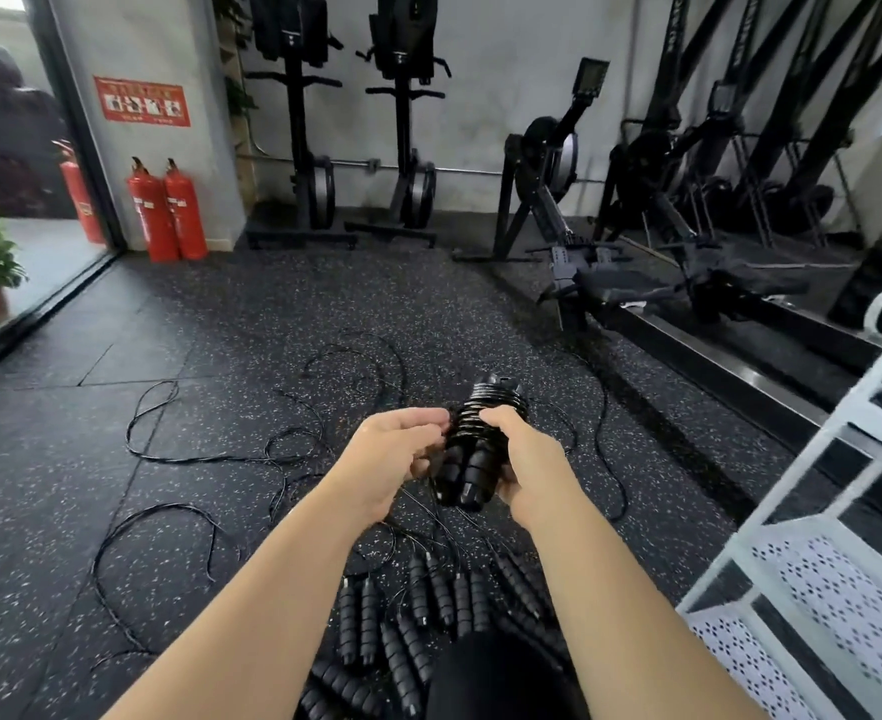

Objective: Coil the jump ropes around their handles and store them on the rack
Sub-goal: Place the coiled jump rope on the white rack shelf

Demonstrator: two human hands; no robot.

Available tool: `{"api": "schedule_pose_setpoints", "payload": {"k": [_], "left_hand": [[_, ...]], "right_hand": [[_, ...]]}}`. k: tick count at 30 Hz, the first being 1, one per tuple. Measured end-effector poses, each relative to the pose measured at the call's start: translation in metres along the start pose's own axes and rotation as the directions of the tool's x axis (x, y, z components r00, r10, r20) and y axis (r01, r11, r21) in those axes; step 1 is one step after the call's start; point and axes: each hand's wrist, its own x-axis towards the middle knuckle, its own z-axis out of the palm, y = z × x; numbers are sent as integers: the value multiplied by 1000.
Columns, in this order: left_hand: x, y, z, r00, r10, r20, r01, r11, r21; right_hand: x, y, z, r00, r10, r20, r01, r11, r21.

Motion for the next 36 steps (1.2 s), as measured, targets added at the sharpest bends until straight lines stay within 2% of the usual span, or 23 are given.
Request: {"api": "schedule_pose_setpoints", "payload": {"k": [3, 8, 18, 23, 29, 36], "left_hand": [[-12, 9, 31, 997, -49, 67, 45, 997, 64], [-35, 31, 95, 985, -38, 166, 13, 988, 152], [-68, 72, 219, 934, 51, 355, -93, 990, 103], [-74, 71, 270, 908, 71, 413, -102, 993, 53], [-78, 64, 320, 867, 72, 493, -163, 976, 144], [-73, 72, 362, 824, 67, 562, -201, 963, 180]], "right_hand": [[-23, -7, -33, 998, -12, -67, 13, 1000, 12], [-54, -29, -90, 978, -66, -199, 73, 997, 29], [-87, -92, -190, 880, -171, -443, 225, 972, 73], [-92, -109, -237, 835, -189, -517, 276, 956, 96], [-94, -129, -285, 801, -148, -581, 282, 948, 148], [-79, -157, -329, 706, -167, -689, 358, 923, 143]]}}
